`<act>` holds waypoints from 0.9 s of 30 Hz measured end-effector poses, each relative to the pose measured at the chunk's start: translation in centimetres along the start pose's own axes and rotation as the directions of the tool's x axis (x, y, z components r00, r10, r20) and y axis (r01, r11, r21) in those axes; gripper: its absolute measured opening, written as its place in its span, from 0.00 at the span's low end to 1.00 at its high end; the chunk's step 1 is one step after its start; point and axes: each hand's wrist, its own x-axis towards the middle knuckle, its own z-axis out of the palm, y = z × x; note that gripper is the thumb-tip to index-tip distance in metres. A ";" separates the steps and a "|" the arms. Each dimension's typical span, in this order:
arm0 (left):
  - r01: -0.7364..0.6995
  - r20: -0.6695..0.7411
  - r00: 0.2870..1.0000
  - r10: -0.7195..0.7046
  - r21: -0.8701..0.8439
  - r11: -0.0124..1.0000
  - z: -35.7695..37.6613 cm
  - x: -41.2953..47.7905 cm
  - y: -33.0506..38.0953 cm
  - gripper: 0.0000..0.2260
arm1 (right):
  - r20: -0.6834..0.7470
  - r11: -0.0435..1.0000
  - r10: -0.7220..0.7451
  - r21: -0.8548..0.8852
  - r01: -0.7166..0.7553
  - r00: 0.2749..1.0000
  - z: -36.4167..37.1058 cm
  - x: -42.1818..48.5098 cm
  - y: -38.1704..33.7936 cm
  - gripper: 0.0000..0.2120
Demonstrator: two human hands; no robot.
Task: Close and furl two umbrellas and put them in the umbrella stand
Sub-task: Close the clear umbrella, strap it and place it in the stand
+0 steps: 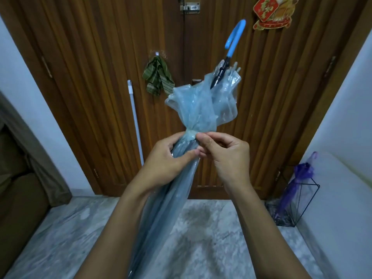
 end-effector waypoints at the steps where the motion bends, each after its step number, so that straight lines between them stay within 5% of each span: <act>1: 0.016 0.000 1.000 -0.016 -0.066 0.998 -0.3 0.2 -0.2 0.18 | 0.027 1.000 0.002 -0.008 -0.002 1.000 0.0 0.2 -0.1 0.04; 9: 0.162 -0.007 0.983 -0.185 -0.456 0.875 0.3 -0.2 -1.5 0.25 | 0.156 0.985 -0.005 -0.169 0.031 0.988 -0.8 1.0 0.2 0.05; 13: 0.181 0.025 0.981 -0.195 -0.501 0.846 0.5 -1.0 -2.2 0.24 | 0.086 0.968 -0.034 -0.245 0.054 0.996 -0.8 0.2 1.4 0.08; 27: 0.191 0.011 0.978 -0.210 -0.459 0.868 1.6 -1.8 -2.0 0.22 | 0.151 0.994 0.086 0.061 -0.096 0.985 -2.4 -0.3 2.2 0.04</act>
